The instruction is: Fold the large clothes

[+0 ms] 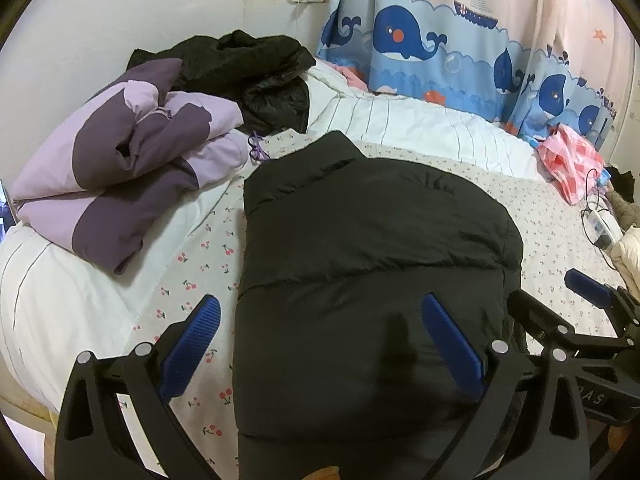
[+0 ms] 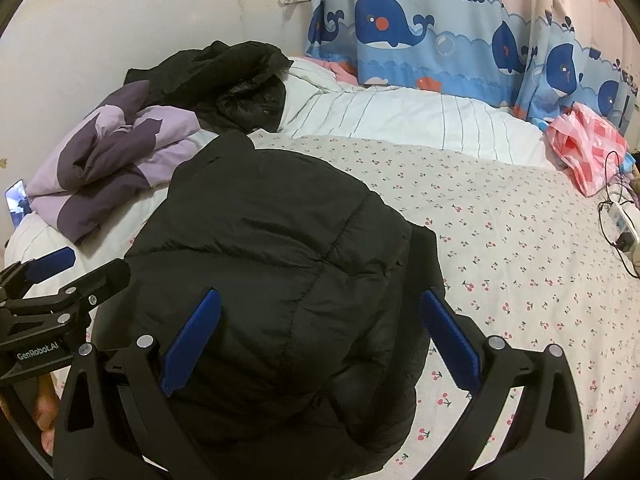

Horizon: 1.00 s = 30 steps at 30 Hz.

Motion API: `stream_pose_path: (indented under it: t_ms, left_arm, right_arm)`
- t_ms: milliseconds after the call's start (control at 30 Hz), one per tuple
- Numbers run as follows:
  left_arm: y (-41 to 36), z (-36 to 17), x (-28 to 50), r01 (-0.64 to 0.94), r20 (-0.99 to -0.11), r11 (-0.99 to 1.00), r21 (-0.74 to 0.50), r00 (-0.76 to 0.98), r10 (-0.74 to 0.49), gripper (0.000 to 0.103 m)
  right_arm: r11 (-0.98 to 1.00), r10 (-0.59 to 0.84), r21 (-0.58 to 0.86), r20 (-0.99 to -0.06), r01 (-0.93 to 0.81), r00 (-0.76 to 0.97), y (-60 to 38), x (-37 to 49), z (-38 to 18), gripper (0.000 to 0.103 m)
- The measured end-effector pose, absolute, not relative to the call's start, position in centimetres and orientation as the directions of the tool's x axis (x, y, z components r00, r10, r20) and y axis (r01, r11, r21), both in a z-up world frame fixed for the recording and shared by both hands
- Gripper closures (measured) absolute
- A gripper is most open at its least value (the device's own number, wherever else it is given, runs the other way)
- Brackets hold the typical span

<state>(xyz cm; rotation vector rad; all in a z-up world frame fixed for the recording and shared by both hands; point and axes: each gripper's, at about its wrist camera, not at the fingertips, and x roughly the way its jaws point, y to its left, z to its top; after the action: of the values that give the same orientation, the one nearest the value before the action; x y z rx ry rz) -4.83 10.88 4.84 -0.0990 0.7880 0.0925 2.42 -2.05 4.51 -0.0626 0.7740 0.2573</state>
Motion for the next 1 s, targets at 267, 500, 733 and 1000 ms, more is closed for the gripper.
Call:
stream_pose_path:
  t_ms: [267,500,733,1000]
  left_arm:
    - [10.5,4.7,-4.7,-0.109,-0.717,0.992,-0.061,0.696,0.032,0.007]
    - [10.5,4.5,-4.4,-0.103,-0.729,0.992,-0.076,0.685,0.015,0.007]
    - [11.0,4.4,-4.2,-0.101,-0.738,0.991,-0.089,0.675,0.002,0.007]
    - [11.4,3.5,-3.7,-0.137,-0.78,0.989,-0.056,0.625,0.043,0.007]
  right_arm:
    - [0.968,0.202,0.035,-0.702,-0.25,0.683,-2.0,2.4,4.4,0.007]
    - [0.97,0.188,0.022,-0.702,-0.244,0.686,-2.1,2.4,4.3,0.007]
    - [0.969,0.188,0.016,-0.697,-0.247,0.692,-2.1,2.3,4.4,0.007]
    - [0.961,0.179,-0.015,-0.729,-0.277,0.661,-1.0,2.5,4.0,0.007]
